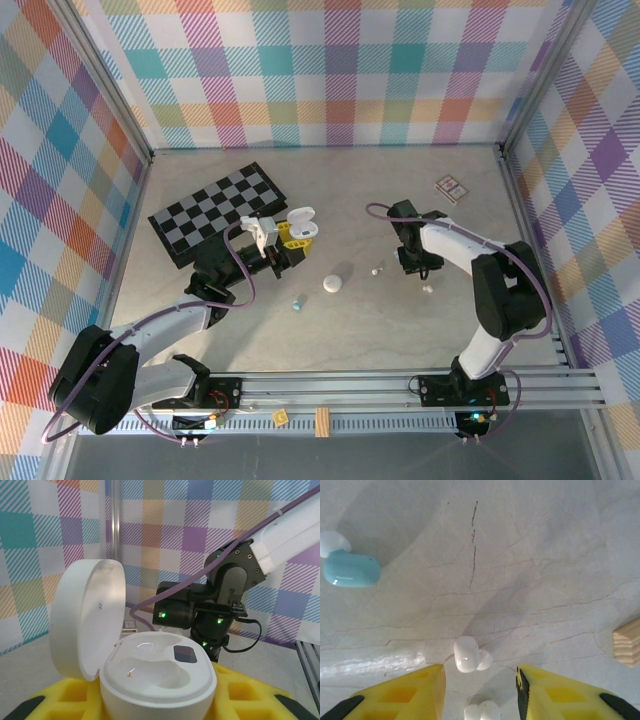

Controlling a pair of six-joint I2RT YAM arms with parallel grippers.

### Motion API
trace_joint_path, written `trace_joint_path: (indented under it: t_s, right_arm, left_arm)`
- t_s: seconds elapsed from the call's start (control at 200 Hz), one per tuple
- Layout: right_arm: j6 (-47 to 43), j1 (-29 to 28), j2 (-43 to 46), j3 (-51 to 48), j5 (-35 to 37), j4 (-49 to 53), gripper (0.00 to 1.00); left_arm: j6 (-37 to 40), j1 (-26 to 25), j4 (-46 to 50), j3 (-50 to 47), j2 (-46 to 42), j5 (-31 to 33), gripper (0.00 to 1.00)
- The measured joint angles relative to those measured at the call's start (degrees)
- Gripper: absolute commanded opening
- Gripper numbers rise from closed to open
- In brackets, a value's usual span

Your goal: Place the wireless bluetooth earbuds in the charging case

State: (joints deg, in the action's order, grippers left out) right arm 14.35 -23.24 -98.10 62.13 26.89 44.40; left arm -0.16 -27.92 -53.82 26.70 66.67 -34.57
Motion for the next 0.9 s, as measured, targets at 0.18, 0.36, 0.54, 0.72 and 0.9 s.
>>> trace_joint_path:
  t_s: [0.18, 0.36, 0.54, 0.72, 0.9]
  right_arm:
    - [-1.7, -1.3, -4.5, 2.2, 2.7, 1.7, 0.39]
    - [-2.0, -1.6, -7.1, 3.3, 4.0, 2.4, 0.37]
    - [-2.0, -1.6, -8.9, 3.9, 4.4, 2.4, 0.37]
    - [-2.0, -1.6, -9.1, 4.2, 5.2, 2.7, 0.37]
    - [-1.9, -1.6, -9.2, 4.3, 5.7, 3.5, 0.34]
  left_arm:
    - [0.0, 0.0, 0.3, 0.0, -0.6, 0.0, 0.34]
    - [0.1, 0.0, 1.4, 0.0, -1.2, 0.0, 0.34]
    - [0.5, 0.0, 1.6, 0.0, -1.2, 0.0, 0.34]
    - [0.9, 0.0, 1.7, 0.0, -1.2, 0.1, 0.34]
    - [1.1, 0.0, 1.7, 0.0, -1.2, 0.2, 0.34]
